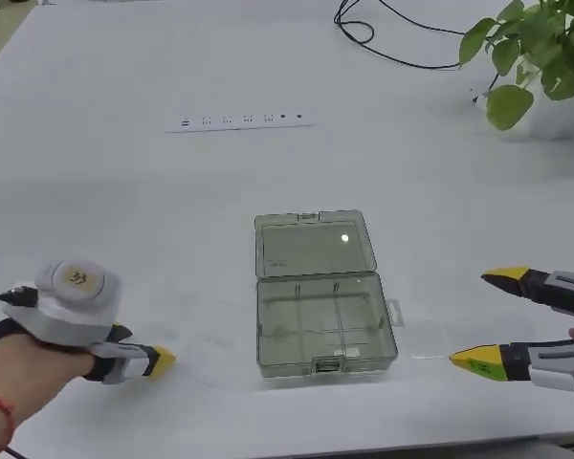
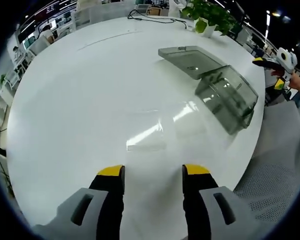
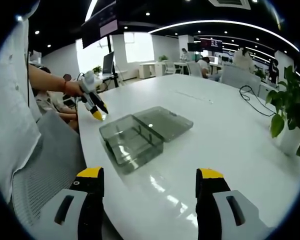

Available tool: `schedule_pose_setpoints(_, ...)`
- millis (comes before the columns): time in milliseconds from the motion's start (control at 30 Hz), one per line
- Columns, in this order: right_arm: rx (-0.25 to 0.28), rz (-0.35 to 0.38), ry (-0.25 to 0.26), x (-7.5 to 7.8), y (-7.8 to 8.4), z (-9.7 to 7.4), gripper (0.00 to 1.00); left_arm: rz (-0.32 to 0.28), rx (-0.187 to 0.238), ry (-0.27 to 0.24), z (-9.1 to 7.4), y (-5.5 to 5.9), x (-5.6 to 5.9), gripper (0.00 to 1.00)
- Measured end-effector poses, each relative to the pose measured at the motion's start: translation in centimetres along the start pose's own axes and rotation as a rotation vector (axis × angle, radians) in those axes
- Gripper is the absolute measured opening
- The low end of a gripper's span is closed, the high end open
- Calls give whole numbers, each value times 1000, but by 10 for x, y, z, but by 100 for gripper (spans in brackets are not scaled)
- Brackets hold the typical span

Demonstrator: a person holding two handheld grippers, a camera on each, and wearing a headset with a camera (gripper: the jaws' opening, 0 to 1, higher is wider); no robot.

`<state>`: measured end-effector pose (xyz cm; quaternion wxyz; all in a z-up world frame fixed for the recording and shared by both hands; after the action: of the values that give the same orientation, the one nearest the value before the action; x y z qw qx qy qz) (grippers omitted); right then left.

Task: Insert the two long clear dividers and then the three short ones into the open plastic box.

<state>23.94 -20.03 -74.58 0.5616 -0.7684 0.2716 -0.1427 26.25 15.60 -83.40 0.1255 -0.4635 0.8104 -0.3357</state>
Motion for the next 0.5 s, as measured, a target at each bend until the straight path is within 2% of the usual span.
schedule_pose_setpoints(500, 3, 3, -3, -1, 1, 3, 75, 85, -88, -73, 4, 2, -10, 36)
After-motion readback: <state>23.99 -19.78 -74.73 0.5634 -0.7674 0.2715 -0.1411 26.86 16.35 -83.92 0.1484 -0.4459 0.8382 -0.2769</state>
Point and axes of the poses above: the centre of the closed fingertips' face, and the gripper's own axes: z roughly forward along the fingers, x roughly to its right, y roughly out of its underside, the point moved 1 cm from there along -z, roughly backward along the fingers, and after that the axes turned 14 degrees about x, right-handed, at the moved point
